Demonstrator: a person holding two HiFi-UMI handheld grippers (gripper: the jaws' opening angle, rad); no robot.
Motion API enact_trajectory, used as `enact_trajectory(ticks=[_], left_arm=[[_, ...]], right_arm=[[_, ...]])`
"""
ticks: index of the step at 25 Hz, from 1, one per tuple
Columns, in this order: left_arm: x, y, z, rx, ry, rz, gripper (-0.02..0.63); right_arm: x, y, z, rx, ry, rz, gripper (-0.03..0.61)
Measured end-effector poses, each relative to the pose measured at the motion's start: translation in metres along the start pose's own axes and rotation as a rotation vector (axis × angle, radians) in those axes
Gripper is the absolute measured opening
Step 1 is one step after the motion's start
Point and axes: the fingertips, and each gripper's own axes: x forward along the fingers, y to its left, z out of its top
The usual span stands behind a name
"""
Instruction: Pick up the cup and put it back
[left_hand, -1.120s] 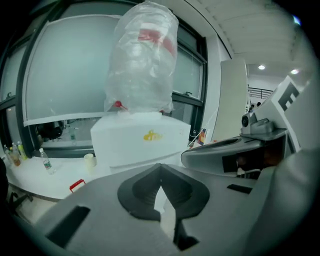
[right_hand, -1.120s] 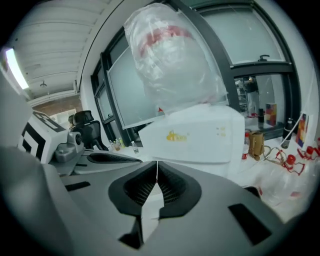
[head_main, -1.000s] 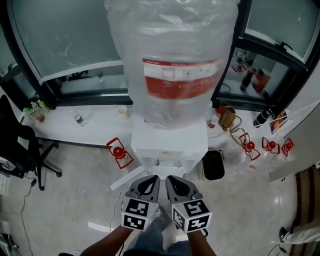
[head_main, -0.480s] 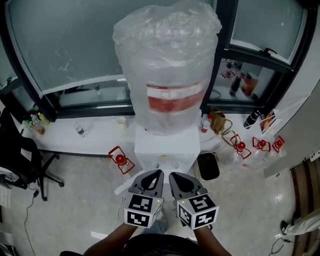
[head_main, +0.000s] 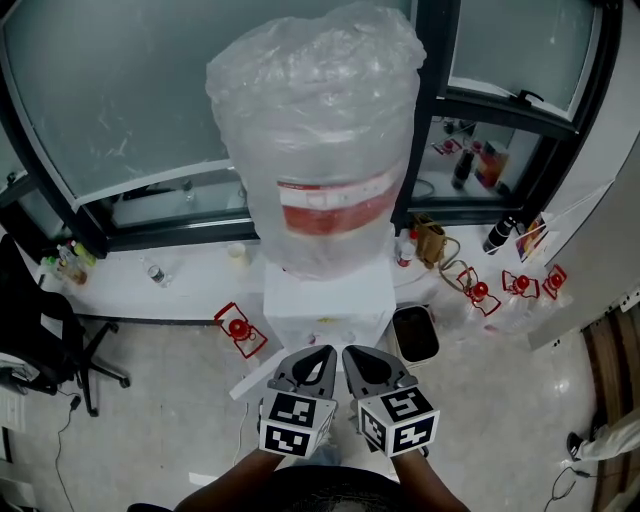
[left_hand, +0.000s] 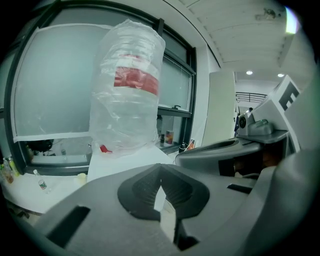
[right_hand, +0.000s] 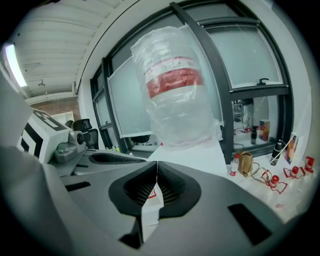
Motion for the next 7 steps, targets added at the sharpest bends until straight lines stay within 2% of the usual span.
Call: enact_trajectory(ticks=[7], left_arm=[[0.011, 0.001, 0.001, 0.0, 0.002, -0.008, 0.012]], right_arm=[[0.004, -0.013, -0.001, 0.014, -0.001, -0.018, 0.021]])
